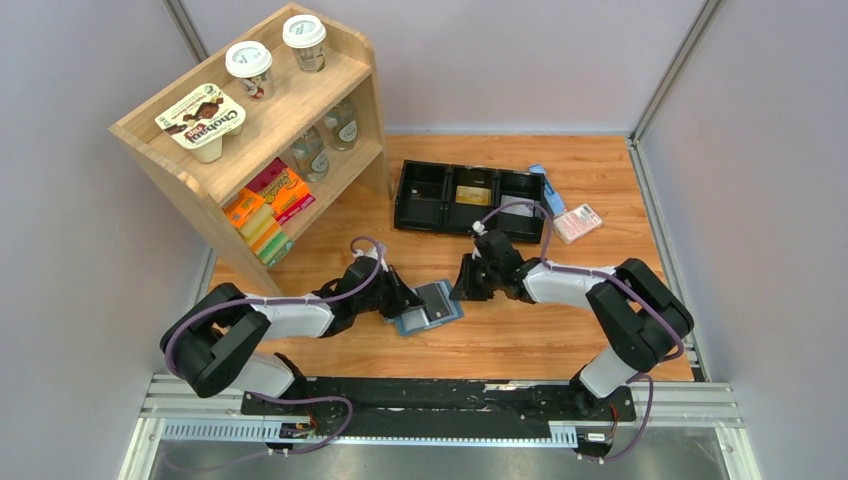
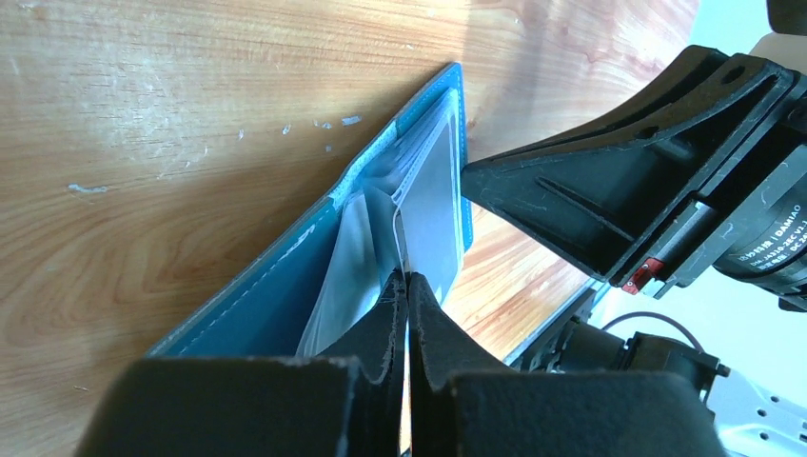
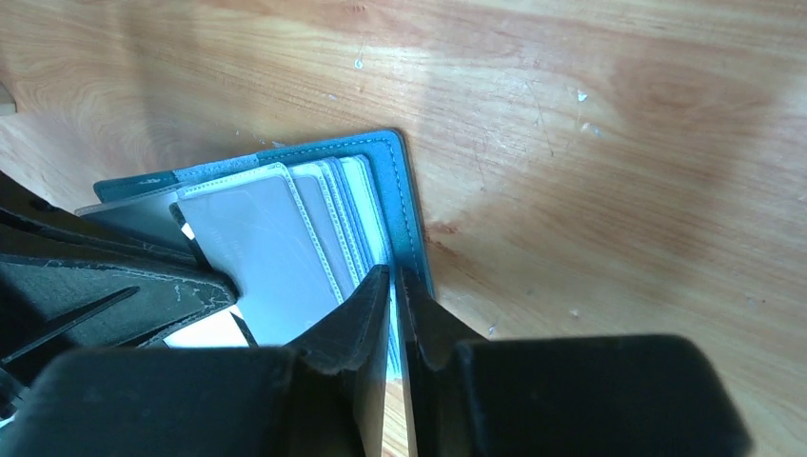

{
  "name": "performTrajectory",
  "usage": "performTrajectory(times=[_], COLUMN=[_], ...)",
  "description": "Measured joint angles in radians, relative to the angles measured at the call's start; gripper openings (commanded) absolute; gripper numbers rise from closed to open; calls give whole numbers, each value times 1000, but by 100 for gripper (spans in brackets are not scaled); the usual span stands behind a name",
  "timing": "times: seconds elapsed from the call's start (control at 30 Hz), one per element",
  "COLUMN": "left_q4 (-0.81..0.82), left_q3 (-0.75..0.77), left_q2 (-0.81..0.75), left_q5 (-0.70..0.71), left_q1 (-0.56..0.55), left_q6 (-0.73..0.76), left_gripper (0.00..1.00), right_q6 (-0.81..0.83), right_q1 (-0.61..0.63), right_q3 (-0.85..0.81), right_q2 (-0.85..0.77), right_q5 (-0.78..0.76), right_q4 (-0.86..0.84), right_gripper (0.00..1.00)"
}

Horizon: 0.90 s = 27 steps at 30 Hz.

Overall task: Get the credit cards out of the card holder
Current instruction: Remove the credit card from the card holder.

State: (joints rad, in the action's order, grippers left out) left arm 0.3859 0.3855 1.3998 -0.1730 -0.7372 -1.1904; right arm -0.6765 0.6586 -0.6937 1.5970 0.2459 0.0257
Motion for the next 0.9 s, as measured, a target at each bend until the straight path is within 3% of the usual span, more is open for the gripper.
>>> performTrajectory(times=[0.2, 0.43, 0.67, 0.9], left_q4=[-2, -40, -77, -92], left_q3=[8, 129, 191, 196], left_q2=[18, 137, 191, 193], left_q5=[-66, -158, -192, -196], left_q1=[33, 40, 40, 41], left_q6=[24, 105, 166, 187], left_gripper=[0, 0, 0, 0], right_q6=[5, 87, 179, 204], right_q1=[-5, -6, -6, -6], right_q3=[29, 47, -10, -37], right_q2=[-37, -167, -181, -92], right_q5=[-10, -55, -18, 56], right_q4=[-6, 87, 95, 60], right_gripper=[21, 39, 27, 19])
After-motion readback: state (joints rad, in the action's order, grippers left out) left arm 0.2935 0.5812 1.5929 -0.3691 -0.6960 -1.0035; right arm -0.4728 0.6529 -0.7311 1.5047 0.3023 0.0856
